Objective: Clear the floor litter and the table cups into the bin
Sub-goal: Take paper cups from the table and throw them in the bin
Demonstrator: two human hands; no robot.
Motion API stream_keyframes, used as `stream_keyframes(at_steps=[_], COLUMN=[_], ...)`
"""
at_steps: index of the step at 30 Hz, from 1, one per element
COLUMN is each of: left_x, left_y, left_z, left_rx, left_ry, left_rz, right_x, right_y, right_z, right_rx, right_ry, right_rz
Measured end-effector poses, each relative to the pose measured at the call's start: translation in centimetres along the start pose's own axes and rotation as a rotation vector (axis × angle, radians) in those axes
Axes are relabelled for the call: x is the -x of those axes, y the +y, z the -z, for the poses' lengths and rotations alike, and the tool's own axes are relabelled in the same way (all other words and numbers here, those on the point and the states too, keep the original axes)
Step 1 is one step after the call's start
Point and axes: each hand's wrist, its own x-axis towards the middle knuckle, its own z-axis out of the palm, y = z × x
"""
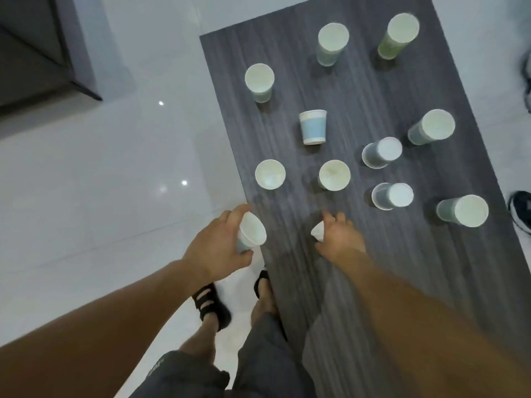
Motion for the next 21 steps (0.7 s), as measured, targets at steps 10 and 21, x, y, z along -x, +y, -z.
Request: stream_keyframes(at_steps=[10, 21], left_x=[8.2, 32.9], left_y=[-3.6, -15.0], left_z=[7.2, 11.3], left_rx=[0.155, 0.278], left_ry=[0.275, 0.71], left_rz=[0.045, 0.299], right_x=[7.5, 26.2], right_y=[-10.6, -31.6], right_z=[7.3, 7.4], right_rx=[-0.122, 0.245], right_ry=[0.088, 0.246], right_rz=[0.388, 0.859])
